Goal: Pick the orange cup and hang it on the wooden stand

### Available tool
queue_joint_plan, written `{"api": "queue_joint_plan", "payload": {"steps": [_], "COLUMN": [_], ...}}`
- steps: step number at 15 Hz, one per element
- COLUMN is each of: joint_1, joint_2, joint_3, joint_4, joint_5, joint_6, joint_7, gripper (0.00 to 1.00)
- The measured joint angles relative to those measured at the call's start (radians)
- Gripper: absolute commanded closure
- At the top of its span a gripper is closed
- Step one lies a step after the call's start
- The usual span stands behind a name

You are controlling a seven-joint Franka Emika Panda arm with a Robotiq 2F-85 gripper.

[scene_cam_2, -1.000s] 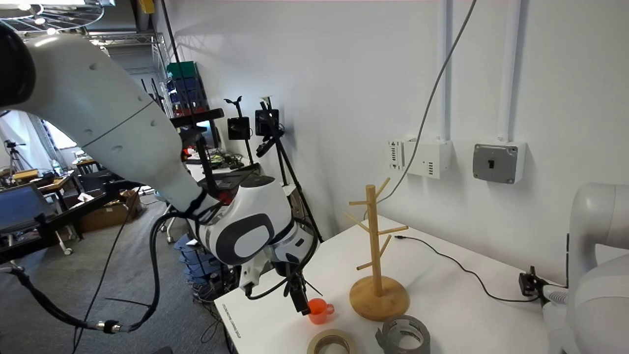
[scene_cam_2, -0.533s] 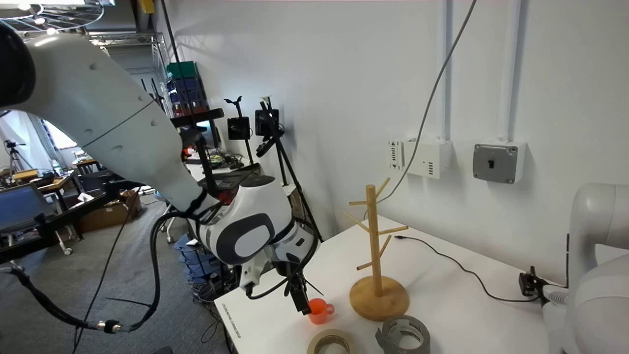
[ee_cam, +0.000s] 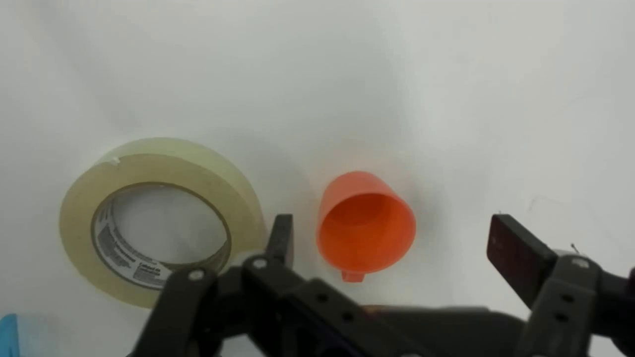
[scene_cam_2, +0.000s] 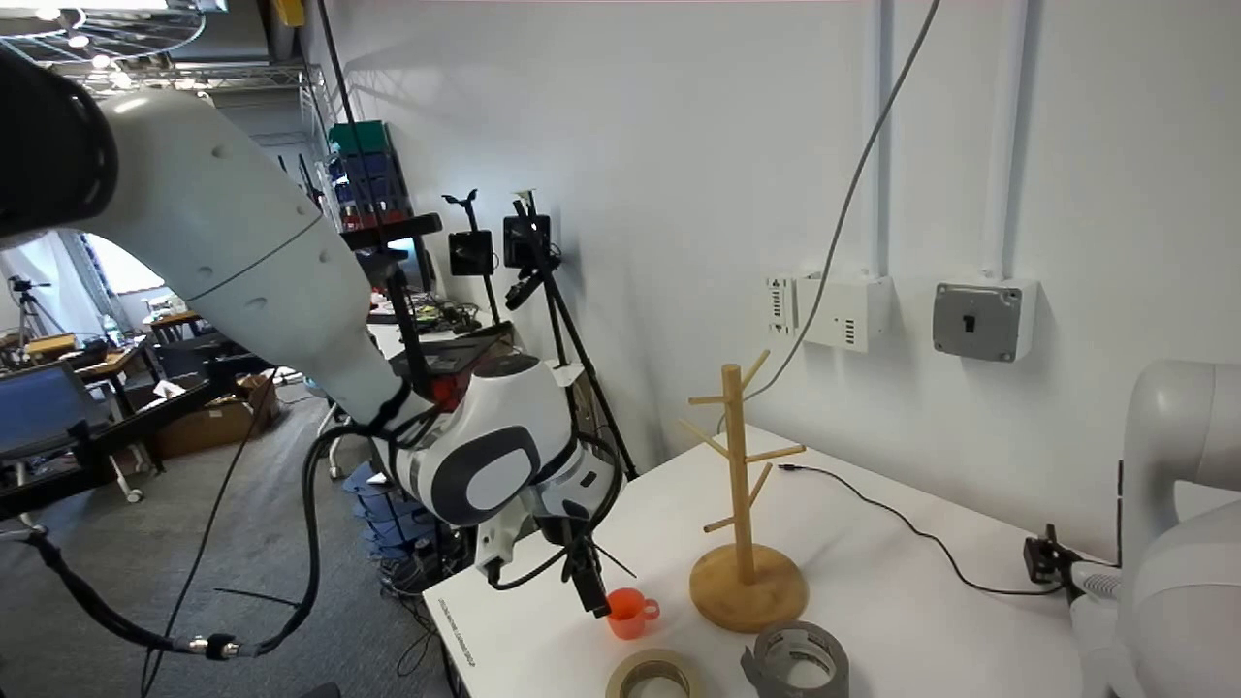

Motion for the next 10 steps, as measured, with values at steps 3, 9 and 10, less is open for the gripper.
{"api": "queue_joint_plan", "payload": {"steps": [3,9,10], "joint_1": [0.029,0.071,0.074], "joint_2": [0.036,0.093,0.102], "joint_3": [-0.026,-0.07,-0.074], "joint_4": [0.024,0.063,0.069], "joint_5": [0.0,0.002,0.003], "joint_6": [0.016,0.017,0.017], "joint_7": [0.0,0.002,0.003], "gripper": [0.0,0.0,0.0]}}
